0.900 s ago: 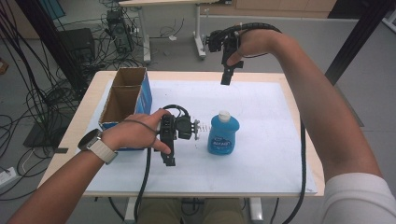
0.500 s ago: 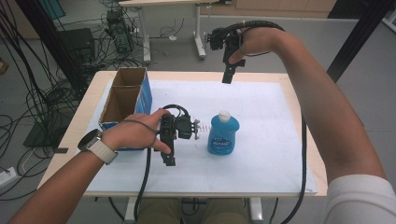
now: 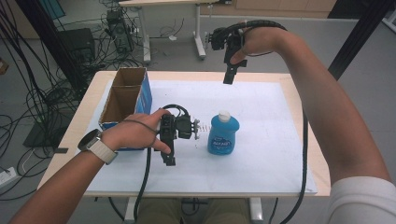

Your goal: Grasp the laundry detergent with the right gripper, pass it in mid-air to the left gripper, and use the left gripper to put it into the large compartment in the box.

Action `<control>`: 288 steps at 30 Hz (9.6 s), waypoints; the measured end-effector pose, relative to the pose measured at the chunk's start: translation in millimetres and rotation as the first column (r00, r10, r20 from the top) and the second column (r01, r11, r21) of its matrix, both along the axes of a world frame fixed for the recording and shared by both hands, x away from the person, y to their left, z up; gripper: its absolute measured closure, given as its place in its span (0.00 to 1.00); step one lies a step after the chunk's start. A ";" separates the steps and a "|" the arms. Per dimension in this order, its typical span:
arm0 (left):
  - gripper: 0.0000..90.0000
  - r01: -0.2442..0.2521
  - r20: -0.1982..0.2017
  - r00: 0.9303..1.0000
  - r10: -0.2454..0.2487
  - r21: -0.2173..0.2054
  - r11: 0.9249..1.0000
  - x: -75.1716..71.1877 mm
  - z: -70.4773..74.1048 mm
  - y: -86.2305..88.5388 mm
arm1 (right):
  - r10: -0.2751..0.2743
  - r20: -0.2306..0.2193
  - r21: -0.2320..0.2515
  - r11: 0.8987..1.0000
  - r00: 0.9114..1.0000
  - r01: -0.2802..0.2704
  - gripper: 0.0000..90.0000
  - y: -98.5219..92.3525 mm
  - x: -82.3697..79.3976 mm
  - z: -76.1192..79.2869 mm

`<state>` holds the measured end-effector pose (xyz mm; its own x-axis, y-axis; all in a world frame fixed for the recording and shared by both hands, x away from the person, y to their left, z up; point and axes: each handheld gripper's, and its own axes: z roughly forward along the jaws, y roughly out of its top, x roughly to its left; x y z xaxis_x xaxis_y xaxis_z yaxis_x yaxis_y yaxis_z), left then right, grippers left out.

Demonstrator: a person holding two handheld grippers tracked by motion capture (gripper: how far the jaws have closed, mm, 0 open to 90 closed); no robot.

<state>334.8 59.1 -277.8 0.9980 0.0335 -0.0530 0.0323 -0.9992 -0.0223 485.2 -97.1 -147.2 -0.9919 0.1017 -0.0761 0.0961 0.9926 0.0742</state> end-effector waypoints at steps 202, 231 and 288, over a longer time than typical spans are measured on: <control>0.13 -0.068 0.015 0.997 0.069 -0.079 0.995 6.3 -6.2 3.6 | 0.015 -0.057 0.467 0.884 0.998 0.014 0.07 -97.3 -78.9 -163.6; 0.13 -0.071 0.017 0.997 0.072 -0.087 0.994 6.5 -6.0 5.2 | 0.008 -0.060 0.468 0.884 0.998 0.021 0.07 -96.8 -78.4 -163.9; 0.13 -0.075 0.018 0.997 0.077 -0.090 0.993 6.6 -6.5 6.8 | 0.003 -0.062 0.468 0.884 0.998 0.026 0.07 -95.9 -78.2 -163.9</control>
